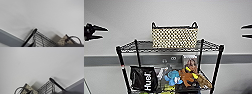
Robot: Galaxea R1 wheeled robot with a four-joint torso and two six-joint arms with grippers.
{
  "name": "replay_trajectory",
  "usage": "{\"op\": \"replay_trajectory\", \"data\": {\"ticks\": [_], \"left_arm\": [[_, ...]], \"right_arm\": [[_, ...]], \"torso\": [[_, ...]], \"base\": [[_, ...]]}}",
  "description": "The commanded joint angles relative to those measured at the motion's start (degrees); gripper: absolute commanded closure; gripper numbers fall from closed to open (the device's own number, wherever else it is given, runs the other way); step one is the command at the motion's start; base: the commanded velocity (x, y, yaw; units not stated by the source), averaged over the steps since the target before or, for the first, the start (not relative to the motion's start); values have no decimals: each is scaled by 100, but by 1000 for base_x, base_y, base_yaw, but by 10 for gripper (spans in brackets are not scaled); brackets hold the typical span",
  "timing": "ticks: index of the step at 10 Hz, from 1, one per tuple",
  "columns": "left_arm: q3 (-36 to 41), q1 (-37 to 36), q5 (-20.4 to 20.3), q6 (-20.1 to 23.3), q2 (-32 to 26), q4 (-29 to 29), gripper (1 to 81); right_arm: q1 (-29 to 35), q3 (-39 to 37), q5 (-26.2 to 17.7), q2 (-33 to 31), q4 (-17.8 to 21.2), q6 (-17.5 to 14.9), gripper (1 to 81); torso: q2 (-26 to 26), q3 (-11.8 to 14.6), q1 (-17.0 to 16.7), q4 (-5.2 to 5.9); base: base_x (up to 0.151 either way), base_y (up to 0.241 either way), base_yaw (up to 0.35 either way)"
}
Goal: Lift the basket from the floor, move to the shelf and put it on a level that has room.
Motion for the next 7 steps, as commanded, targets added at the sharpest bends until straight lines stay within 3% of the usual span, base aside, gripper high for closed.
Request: {"op": "replay_trajectory", "data": {"ticks": [1, 5, 7], "left_arm": [[70, -264, 216, 27, -127, 329, 10], [114, 966, 136, 36, -462, 356, 10], [122, 1572, -74, 238, -550, 347, 10]], "right_arm": [[309, 43, -156, -69, -380, 237, 10], [-701, -255, -165, -182, -679, 228, 10], [-1315, -291, -165, -192, -697, 175, 10]], "torso": [[0, 0, 0, 0], [-6, 4, -6, 0], [-6, 4, -6, 0]], "base": [[0, 0, 0], [0, 0, 0], [0, 0, 0]]}}
